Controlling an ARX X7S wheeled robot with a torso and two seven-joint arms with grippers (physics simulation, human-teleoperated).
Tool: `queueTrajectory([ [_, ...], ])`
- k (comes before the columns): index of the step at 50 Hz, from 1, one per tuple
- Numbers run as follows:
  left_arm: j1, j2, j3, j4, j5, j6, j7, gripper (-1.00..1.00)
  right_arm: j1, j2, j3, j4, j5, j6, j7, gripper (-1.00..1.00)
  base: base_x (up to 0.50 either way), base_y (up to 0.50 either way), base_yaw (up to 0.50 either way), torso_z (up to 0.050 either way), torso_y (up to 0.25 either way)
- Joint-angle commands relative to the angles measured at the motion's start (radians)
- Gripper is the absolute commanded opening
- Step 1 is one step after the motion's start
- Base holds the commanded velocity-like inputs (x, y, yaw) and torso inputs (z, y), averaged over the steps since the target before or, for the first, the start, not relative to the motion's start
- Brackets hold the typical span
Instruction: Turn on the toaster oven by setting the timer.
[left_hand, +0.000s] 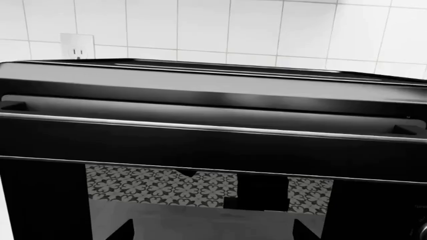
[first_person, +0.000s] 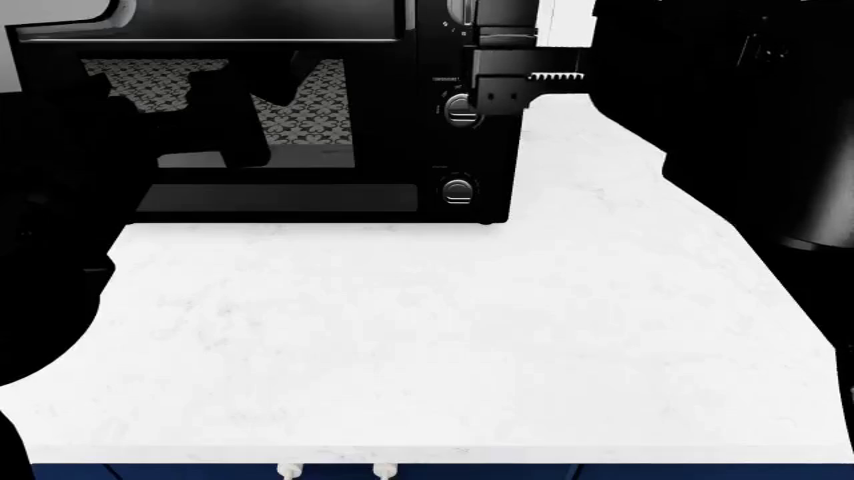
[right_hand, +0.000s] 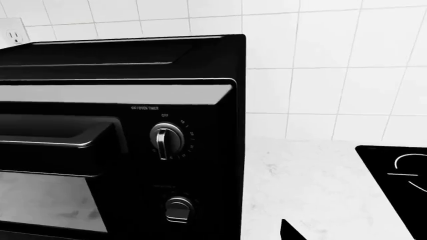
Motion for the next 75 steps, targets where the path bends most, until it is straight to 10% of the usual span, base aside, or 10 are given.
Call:
queueTrajectory([
  [1, 0.001, -0.003, 0.008, -0.001, 0.001, 0.009, 0.001, 1.00, 0.067, -0.010, -0.070, 0.008, -0.022, -0.021, 0.017, 1.00, 0.00, 0.00, 0.00, 0.000, 0.000],
  [36, 0.006, -0.014, 0.028, 0.003, -0.003, 0.033, 0.000, 1.00, 0.245, 0.004, -0.466, 0.035, 0.004, -0.316, 0.041, 1.00, 0.00, 0.00, 0.00, 0.000, 0.000],
  [75, 0.007, -0.027, 0.047, 0.000, -0.004, 0.057, 0.003, 1.00, 0.296, -0.068, -0.563, 0.136, -0.013, -0.364, -0.035, 1.00, 0.00, 0.00, 0.00, 0.000, 0.000],
])
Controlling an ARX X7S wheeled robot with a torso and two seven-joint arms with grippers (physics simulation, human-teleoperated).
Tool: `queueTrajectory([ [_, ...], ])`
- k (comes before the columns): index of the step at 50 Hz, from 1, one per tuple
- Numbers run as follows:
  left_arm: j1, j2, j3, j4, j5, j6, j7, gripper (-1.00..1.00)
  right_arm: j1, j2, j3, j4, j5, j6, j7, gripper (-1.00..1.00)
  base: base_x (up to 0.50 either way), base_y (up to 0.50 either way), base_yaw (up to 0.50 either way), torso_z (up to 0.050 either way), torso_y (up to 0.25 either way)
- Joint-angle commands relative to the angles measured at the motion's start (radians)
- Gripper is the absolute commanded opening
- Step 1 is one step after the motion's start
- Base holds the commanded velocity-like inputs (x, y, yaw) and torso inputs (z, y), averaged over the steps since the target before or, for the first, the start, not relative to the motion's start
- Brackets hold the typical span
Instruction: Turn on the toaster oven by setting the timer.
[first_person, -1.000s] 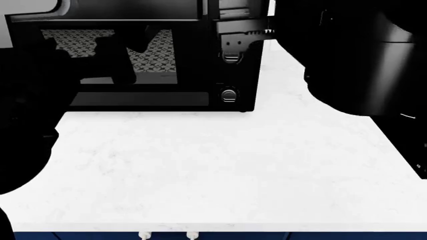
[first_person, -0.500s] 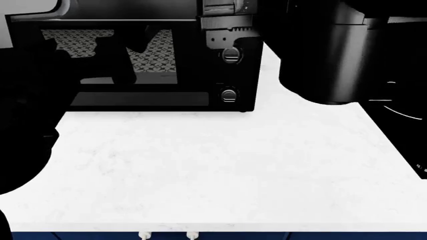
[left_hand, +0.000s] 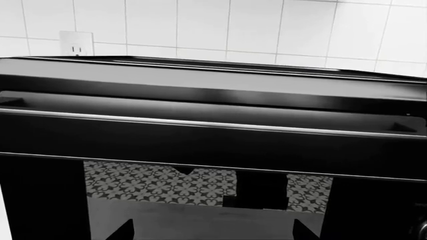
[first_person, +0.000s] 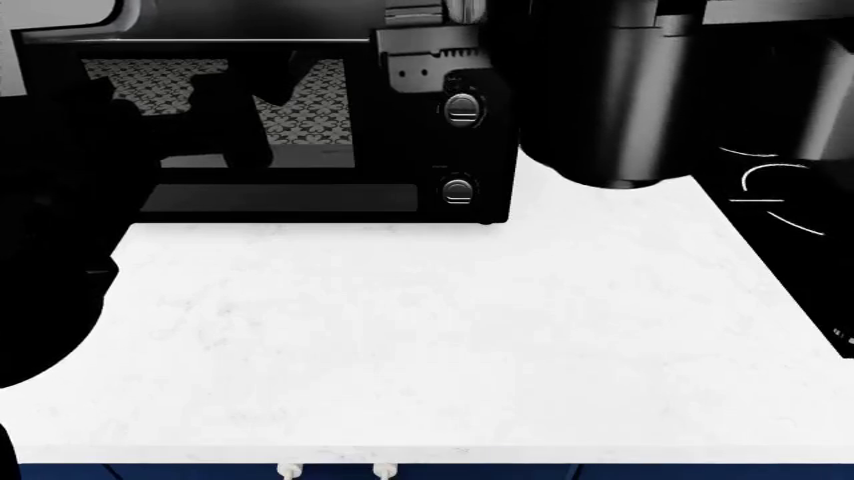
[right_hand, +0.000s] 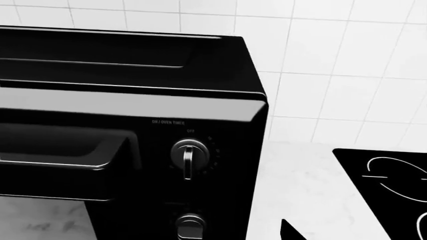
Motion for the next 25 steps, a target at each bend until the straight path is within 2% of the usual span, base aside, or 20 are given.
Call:
queueTrajectory([
  [1, 0.000, -0.002, 0.007, -0.001, 0.001, 0.007, 0.002, 1.00, 0.017, -0.018, -0.029, 0.037, -0.008, -0.004, -0.007, 1.00, 0.00, 0.00, 0.00, 0.000, 0.000],
  [25, 0.002, -0.011, 0.017, 0.000, -0.002, 0.022, 0.002, 1.00, 0.032, -0.054, -0.066, 0.077, 0.007, -0.003, -0.028, 1.00, 0.00, 0.00, 0.00, 0.000, 0.000],
])
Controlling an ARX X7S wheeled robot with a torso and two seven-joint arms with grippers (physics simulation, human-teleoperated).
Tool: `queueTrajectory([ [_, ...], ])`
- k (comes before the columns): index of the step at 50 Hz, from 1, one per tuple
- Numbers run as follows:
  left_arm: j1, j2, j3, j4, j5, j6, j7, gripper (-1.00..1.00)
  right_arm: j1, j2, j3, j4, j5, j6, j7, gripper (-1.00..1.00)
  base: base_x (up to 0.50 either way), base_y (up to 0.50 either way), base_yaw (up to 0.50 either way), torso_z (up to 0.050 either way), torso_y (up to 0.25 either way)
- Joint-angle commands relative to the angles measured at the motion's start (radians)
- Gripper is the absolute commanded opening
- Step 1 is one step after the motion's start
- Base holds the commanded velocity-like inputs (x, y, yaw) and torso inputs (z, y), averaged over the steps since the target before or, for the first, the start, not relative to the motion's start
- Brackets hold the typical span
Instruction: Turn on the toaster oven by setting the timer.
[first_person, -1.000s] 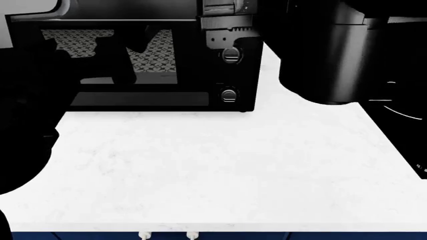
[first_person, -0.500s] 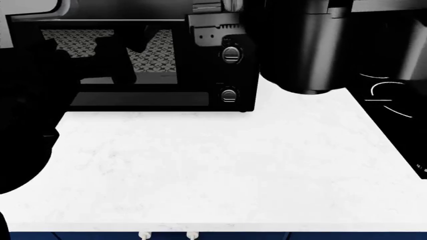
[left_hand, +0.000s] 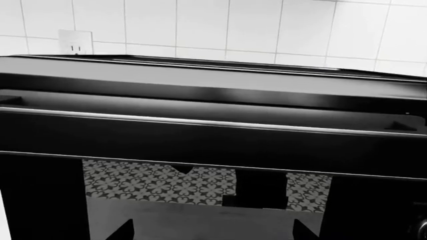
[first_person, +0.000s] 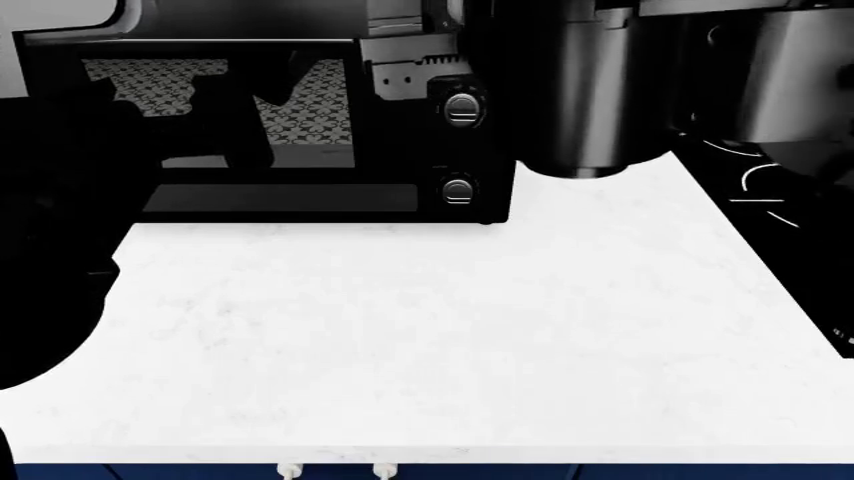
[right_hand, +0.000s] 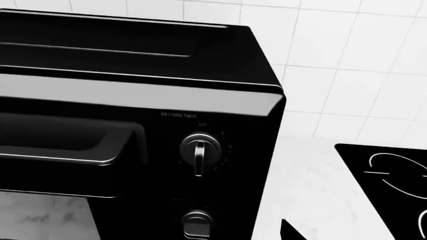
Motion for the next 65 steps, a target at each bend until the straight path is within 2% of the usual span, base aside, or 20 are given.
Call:
queueTrajectory([
  [1, -0.002, -0.003, 0.006, -0.003, 0.001, 0.007, 0.001, 1.00, 0.014, -0.016, -0.016, 0.018, 0.000, 0.002, -0.012, 1.00, 0.00, 0.00, 0.00, 0.000, 0.000],
  [65, 0.002, -0.024, 0.032, 0.000, -0.009, 0.042, -0.001, 1.00, 0.059, -0.086, -0.076, 0.174, -0.035, 0.003, -0.092, 1.00, 0.00, 0.00, 0.00, 0.000, 0.000],
])
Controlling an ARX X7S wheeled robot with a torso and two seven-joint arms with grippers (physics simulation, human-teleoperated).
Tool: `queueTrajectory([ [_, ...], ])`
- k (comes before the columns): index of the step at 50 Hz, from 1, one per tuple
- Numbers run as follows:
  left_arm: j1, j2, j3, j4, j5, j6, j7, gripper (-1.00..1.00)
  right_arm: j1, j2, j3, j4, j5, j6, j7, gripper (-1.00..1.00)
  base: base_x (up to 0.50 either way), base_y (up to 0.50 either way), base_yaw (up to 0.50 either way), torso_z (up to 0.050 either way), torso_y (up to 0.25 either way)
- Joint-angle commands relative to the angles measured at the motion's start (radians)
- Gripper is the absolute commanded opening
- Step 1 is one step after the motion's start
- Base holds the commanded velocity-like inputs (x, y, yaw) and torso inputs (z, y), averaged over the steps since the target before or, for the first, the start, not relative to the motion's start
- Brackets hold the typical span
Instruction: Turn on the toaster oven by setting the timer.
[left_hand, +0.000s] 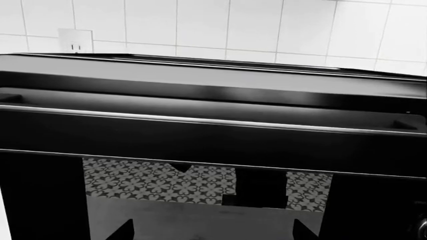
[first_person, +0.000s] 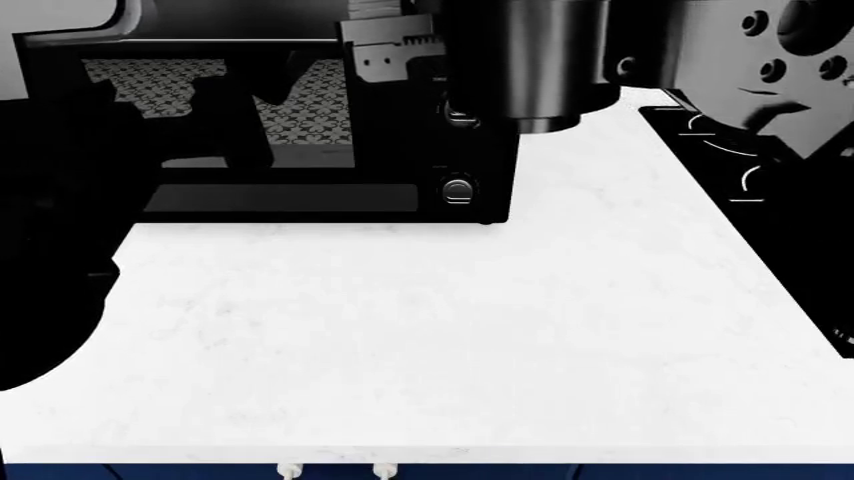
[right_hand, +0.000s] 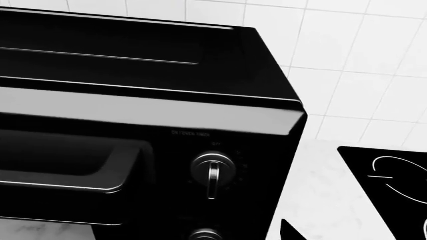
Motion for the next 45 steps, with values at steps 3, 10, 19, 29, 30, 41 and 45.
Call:
queueTrajectory([
  [3, 0.001, -0.004, 0.005, -0.001, -0.001, 0.008, 0.000, 1.00, 0.008, -0.017, -0.014, 0.022, -0.004, 0.002, -0.004, 1.00, 0.00, 0.00, 0.00, 0.000, 0.000],
  [10, 0.000, -0.008, 0.006, -0.001, -0.002, 0.012, -0.001, 1.00, 0.009, -0.022, -0.022, 0.029, -0.014, 0.001, -0.008, 1.00, 0.00, 0.00, 0.00, 0.000, 0.000],
  [19, 0.001, -0.009, 0.010, -0.002, -0.002, 0.016, -0.001, 1.00, 0.009, -0.023, -0.032, 0.049, -0.032, -0.004, -0.014, 1.00, 0.00, 0.00, 0.00, 0.000, 0.000],
  [29, 0.001, -0.013, 0.014, 0.002, -0.008, 0.020, -0.005, 1.00, 0.003, -0.031, -0.044, 0.071, -0.046, -0.004, -0.035, 1.00, 0.00, 0.00, 0.00, 0.000, 0.000],
  [30, 0.002, -0.014, 0.014, 0.002, -0.009, 0.021, -0.006, 1.00, 0.004, -0.033, -0.045, 0.075, -0.048, -0.004, -0.038, 1.00, 0.00, 0.00, 0.00, 0.000, 0.000],
  [41, 0.006, -0.019, 0.015, 0.008, -0.019, 0.026, -0.011, 1.00, 0.006, -0.040, -0.051, 0.090, -0.052, -0.002, -0.055, 1.00, 0.00, 0.00, 0.00, 0.000, 0.000],
  [45, 0.006, -0.020, 0.018, 0.007, -0.018, 0.028, -0.010, 1.00, 0.006, -0.042, -0.052, 0.092, -0.053, -0.002, -0.057, 1.00, 0.00, 0.00, 0.00, 0.000, 0.000],
])
